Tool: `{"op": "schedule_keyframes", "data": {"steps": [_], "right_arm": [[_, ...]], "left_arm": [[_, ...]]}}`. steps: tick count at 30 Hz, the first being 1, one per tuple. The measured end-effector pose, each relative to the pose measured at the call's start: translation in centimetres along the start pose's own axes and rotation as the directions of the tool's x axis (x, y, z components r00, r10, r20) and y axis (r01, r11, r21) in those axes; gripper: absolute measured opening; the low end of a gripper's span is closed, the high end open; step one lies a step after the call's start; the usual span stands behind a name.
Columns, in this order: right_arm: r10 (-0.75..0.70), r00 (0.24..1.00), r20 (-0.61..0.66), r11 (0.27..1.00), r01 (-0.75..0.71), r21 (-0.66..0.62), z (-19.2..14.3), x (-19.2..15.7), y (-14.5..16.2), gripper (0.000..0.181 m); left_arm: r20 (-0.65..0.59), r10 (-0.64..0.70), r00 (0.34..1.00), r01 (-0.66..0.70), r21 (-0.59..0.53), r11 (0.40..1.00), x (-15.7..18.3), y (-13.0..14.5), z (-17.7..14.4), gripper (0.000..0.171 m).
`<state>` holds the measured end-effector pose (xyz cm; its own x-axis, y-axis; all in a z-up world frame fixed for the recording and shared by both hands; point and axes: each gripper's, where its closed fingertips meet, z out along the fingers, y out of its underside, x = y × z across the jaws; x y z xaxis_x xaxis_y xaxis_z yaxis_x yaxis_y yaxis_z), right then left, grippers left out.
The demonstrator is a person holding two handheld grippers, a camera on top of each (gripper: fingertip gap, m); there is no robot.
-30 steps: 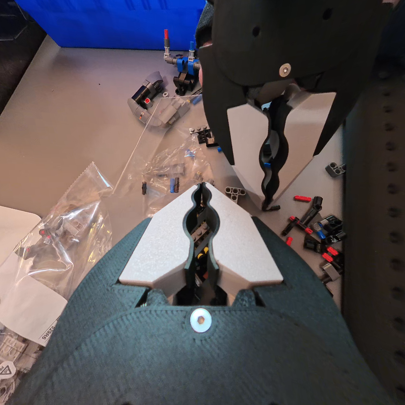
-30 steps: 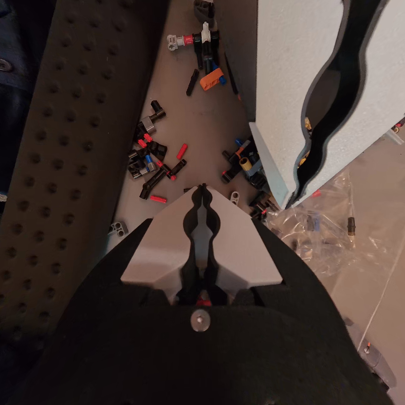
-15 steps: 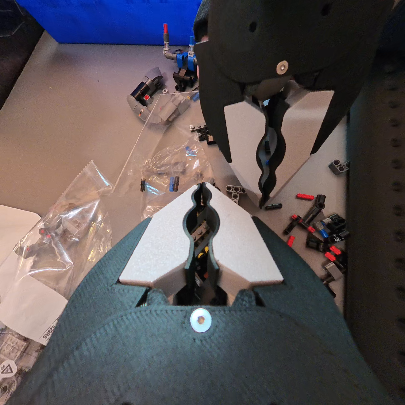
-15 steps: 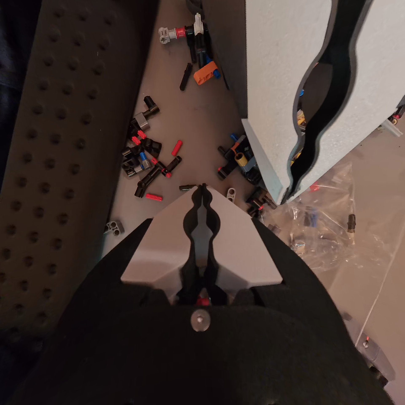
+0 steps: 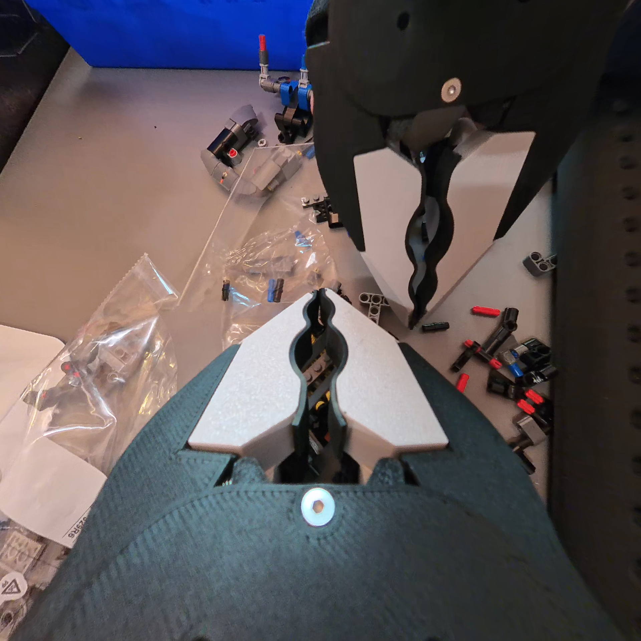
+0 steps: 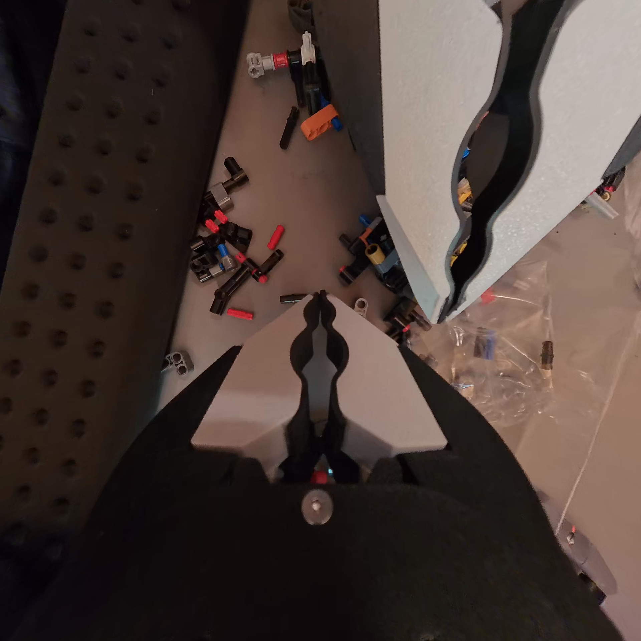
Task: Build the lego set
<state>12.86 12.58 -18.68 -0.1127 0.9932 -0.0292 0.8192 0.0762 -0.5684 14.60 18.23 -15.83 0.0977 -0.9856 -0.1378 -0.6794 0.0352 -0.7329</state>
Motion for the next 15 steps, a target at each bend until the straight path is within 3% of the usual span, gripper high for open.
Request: {"op": "schedule_keyframes", "data": {"steps": [8, 15], "right_arm": [[0.032, 0.997, -0.067, 0.997, -0.027, 0.073, -1.3, 1.4, -0.7, 0.000], [0.024, 1.000, -0.012, 0.996, -0.023, 0.087, -0.8, 0.5, -0.9, 0.000]], "left_arm": [[0.014, -0.021, 1.000, 0.021, 0.015, 1.000, -0.7, -0.1, -0.6, 0.000], [0.030, -0.024, 0.999, 0.023, 0.023, 0.999, -1.1, -0.3, -0.9, 0.000]]}}
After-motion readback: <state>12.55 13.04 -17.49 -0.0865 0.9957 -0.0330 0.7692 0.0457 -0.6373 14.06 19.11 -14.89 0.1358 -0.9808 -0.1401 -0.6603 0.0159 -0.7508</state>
